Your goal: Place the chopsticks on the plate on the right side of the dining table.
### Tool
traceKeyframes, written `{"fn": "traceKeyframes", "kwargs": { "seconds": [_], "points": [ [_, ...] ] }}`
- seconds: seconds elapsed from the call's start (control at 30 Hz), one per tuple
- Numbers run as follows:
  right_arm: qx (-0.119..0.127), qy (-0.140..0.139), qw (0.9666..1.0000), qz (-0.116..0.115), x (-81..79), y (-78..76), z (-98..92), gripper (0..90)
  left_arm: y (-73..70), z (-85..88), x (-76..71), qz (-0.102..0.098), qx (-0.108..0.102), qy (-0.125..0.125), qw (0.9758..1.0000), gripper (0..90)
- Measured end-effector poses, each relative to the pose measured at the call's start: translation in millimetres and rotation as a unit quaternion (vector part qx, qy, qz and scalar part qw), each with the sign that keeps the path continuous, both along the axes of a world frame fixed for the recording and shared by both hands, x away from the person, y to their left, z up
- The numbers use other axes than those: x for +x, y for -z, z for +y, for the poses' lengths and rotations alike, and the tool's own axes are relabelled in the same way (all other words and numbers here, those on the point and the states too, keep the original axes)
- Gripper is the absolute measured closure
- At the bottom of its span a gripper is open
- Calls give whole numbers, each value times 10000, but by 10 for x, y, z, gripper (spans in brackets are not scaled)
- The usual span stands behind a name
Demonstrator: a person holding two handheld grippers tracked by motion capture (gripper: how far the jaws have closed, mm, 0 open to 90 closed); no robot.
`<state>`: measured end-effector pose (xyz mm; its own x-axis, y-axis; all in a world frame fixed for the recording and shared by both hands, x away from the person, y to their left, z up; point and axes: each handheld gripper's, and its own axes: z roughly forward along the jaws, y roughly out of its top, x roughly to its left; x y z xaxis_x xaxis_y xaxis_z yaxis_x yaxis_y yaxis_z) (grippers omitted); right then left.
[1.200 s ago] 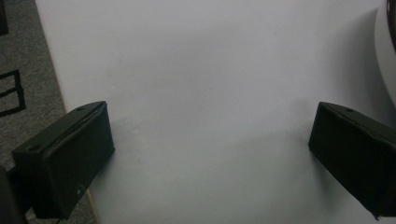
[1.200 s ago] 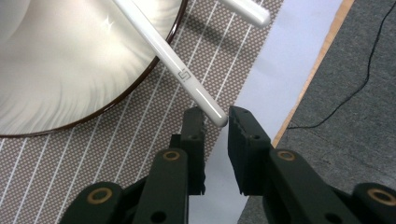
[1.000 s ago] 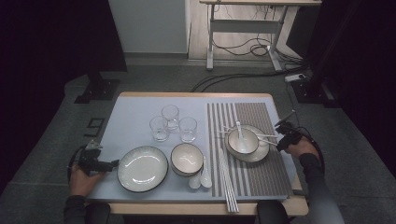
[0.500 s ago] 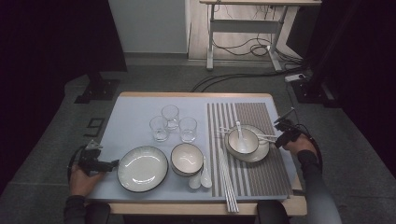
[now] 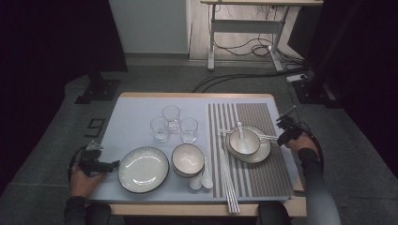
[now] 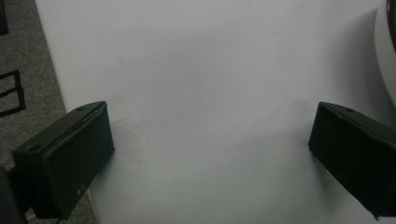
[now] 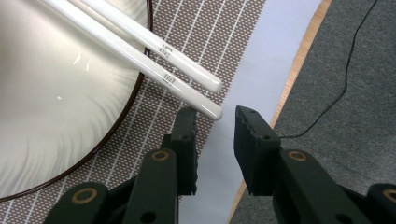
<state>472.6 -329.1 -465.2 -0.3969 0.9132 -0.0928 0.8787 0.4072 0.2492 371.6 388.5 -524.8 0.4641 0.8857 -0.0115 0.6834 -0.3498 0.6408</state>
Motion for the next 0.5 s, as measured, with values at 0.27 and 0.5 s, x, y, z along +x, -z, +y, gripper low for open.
{"fn": "traceKeyframes", "kwargs": {
  "seconds": [0.27,0.5],
  "points": [
    [-13,-47,10000,-19,22,17,20,738,0,0,0,0,-1,-1,10000,0],
    [4,-88,10000,-24,36,19,55,745,0,0,0,-1,-2,-1,10000,0]
  ]
}}
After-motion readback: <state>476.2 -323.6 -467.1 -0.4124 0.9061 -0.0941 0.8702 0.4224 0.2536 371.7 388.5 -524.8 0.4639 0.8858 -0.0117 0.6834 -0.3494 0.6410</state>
